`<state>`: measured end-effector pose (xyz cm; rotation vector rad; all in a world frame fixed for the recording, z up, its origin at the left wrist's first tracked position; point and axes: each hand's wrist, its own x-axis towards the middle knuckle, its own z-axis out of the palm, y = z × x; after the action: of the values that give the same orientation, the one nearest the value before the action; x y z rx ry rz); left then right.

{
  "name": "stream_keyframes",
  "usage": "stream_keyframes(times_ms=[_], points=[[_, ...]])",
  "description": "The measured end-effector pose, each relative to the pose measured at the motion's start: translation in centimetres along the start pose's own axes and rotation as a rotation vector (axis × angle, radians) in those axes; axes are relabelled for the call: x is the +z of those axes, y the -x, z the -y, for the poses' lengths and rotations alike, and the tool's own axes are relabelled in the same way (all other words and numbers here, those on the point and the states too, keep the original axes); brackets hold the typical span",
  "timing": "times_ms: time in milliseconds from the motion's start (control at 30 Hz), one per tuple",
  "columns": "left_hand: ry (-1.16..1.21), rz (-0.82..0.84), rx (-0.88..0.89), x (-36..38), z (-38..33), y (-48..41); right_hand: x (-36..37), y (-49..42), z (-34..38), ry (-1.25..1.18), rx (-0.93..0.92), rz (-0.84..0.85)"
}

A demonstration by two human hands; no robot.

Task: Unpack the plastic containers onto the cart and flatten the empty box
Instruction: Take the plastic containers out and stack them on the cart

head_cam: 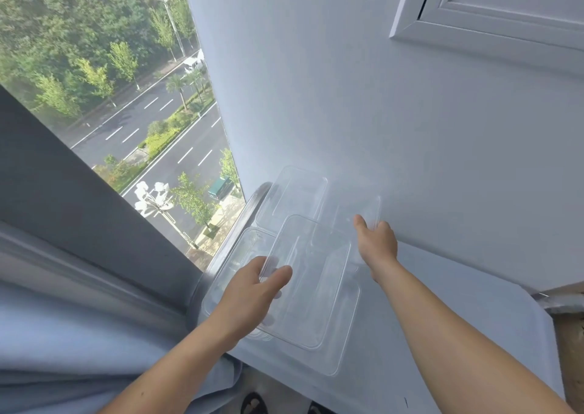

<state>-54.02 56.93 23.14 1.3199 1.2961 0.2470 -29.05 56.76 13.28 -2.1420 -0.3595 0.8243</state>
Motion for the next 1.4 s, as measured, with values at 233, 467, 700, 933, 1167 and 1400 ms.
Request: stream_keyframes(times_ms=[233,467,700,933,1167,1400], points=[[-0.021,-0.019,0.016,0.4,0.1,0.3,-0.2,0.5,-0.1,-0.041,-0.056,-0.041],[0.033,0.049,0.047,1.8,0.1,0.7,-3.6,7.1,0.2,-0.244,-0.251,-0.044],[0.068,0.100,0.052,3.0,1.3,1.5,-5.4,16.1,-2.9,-0.300,-0.134,0.215],[0.041,0.184,0.055,3.3,3.4,3.2,-4.9,19.1,-6.1,-0.220,-0.068,0.087],[-0.027,0.140,-0.005,3.2,7.2,4.4,-3.0,18.1,-7.2,-0.146,-0.007,0.102],[0.024,0.114,-0.101,3.3,9.2,3.8,-1.0,17.0,-7.1,-0.080,0.011,0.131]])
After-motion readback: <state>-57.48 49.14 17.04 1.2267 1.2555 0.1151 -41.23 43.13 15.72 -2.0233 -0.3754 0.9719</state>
